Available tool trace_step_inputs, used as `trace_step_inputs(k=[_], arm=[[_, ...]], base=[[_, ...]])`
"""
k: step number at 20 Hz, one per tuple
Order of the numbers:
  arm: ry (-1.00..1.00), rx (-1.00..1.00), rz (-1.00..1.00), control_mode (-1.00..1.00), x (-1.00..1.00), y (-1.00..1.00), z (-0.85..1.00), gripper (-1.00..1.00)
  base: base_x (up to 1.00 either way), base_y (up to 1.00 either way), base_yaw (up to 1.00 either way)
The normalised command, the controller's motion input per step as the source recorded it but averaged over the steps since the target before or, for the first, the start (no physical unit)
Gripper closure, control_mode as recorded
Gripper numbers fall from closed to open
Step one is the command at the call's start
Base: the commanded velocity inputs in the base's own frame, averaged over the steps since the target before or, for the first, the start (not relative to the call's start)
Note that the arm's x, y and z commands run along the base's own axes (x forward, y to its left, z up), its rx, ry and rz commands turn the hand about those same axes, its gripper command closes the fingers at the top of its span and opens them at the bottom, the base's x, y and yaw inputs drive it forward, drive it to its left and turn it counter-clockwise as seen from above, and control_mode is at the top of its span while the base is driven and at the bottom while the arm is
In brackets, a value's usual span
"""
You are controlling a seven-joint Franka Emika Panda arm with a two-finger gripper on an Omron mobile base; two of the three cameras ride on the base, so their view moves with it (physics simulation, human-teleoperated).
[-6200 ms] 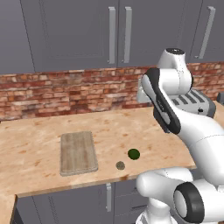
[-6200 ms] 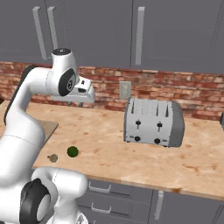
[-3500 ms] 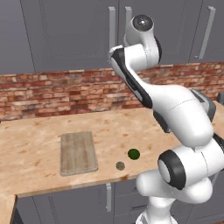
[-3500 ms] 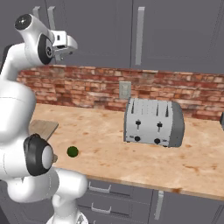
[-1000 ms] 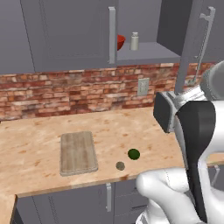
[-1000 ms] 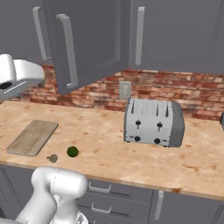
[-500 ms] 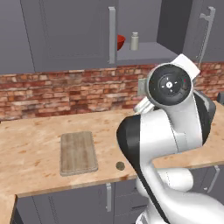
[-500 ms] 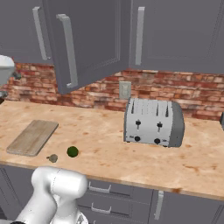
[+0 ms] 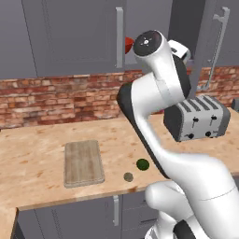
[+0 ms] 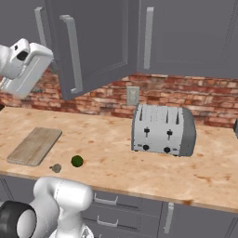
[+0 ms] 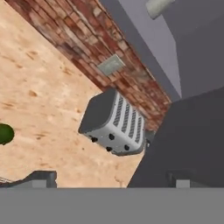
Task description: Open the cabinet. Place the bowl and condiment on the counter. Then place the lime and garlic on the cutting board.
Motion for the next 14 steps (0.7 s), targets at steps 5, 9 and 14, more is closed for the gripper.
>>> trace_step_inputs(k=[5, 9, 14], arm=[[0.11, -0.09, -0.15, -1.00, 0.16, -1.00, -0.01, -1.00], [0.01, -0.08, -0.18, -1.00, -0.06, -1.00, 0.00, -1.00], [0.01, -0.04, -0.09, -1.00, 0.09, -1.00, 0.00, -1.00]], base=[[0.00, 0.00, 0.00], [0.00, 0.00, 0.00], [0.00, 0.00, 0.00]])
